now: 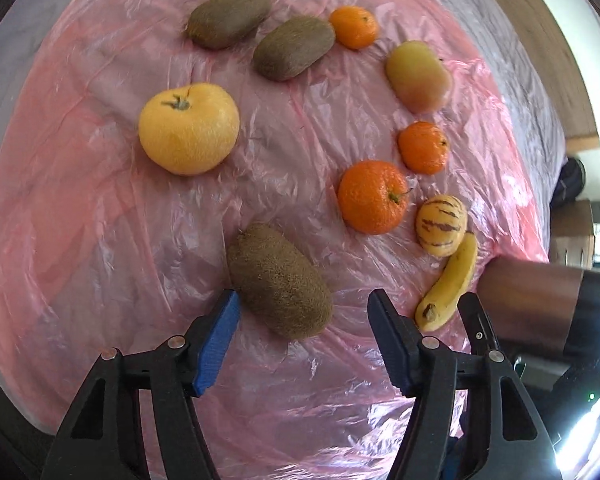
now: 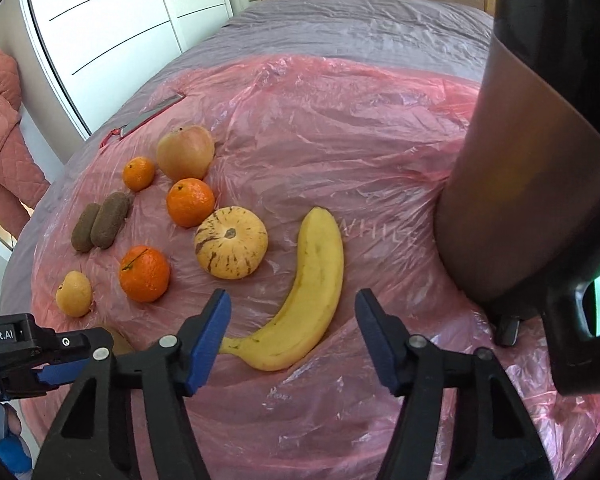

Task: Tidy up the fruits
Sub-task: 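Grasp the banana with the right tool while the left tool grasps a brown kiwi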

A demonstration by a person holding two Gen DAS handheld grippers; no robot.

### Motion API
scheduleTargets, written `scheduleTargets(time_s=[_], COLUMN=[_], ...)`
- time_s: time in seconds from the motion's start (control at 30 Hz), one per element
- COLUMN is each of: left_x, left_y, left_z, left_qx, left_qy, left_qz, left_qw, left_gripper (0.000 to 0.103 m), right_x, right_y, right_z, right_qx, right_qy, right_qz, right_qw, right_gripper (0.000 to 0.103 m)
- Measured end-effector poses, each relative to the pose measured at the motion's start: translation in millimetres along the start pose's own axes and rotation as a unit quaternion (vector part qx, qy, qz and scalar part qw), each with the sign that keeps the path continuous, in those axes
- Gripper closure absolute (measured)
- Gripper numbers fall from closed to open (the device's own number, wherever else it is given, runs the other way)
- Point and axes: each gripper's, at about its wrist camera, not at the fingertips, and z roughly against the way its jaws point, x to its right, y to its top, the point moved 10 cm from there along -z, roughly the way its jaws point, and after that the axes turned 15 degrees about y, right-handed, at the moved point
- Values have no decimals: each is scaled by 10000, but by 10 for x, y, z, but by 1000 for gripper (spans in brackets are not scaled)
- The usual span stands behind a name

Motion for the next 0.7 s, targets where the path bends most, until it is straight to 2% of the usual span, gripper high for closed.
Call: scheduleTargets(time_s=[0.17,0.23,0.37,0.47,0.5,0.53,0.6,0.7], left_x=[35,11,-80,-107,-118,-132,-153,-191], left_y=[-44,-21,35,51,54,69,77,94], left_z=[-144,-183,-275,-341,-365,-371,-394,-427], left_qx=[-235,-284,-432,-471,-475,-479,-476,-457], left_qy=[91,22,-173,-180,-167,-173,-200,-282], left_qz=[294,438,736,721,711,709,699,662], left_qw=[9992,9986,9962,9961,9962,9962,9962,9964], left_gripper=[43,43,48,54,57,60,63,64], right_x=[84,91,108,151,174,194,218,196], right_y=[33,52,62,20,-4,-43,-124,-140], right_z=[-114,-159,-250,-330,-357,-388,-446,-482], right_qx=[-135,-192,-319,-457,-514,-595,-709,-729], right_qy=[47,82,108,10,-2,14,-15,-40], right_qz=[-102,-110,-107,-141,-183,-241,-261,-165], right_qw=[9998,9997,9994,9989,9985,9979,9971,9972], right_gripper=[28,37,46,47,49,55,55,56])
